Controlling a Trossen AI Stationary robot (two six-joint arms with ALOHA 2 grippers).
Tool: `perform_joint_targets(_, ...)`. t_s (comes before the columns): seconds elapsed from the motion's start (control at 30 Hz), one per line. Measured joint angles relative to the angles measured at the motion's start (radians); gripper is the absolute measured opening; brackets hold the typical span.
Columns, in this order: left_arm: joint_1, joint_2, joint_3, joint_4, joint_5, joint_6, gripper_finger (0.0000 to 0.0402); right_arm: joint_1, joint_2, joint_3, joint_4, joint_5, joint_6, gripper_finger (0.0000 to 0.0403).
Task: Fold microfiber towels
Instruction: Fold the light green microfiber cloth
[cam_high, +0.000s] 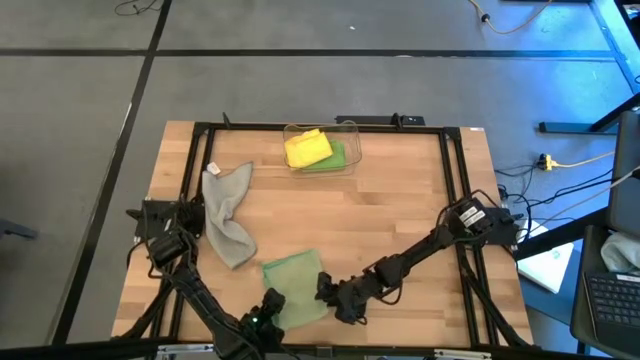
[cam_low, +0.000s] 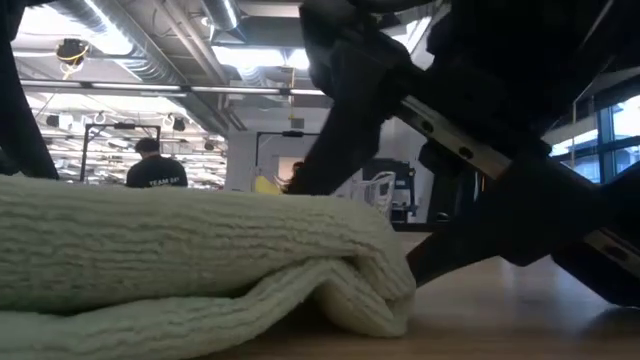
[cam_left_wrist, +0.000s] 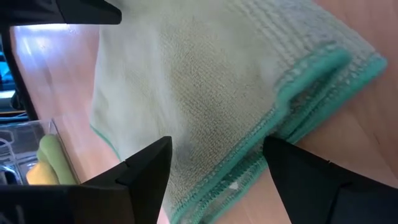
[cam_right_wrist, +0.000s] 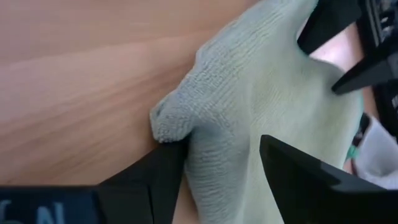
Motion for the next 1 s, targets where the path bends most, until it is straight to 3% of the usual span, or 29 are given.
perform_joint_targets(0.27,-0.006,0.000,0.000,0.000,-0.002,-0.002,0.0259,0.046,-0.067,-0.008,-0.143,0.068,0.031,0.0188)
perform_joint_targets(0.47,-0.001,0.000,0.001,0.005,0.000,-0.002,0.0259,0.040,-0.090,-0.011,-0.245,0.044,0.111,0.0185)
perform_joint_targets(0.67,-0.002,0.000,0.001,0.007,-0.006,-0.001,0.0259,0.038,-0.094,-0.056,-0.180,0.039,0.152,0.0185)
perform_joint_targets(1.0,0.002,0.001,0.001,0.008,-0.008,0.002,0.0259,0.023,-0.081,-0.097,0.030,-0.015,0.049,0.0185)
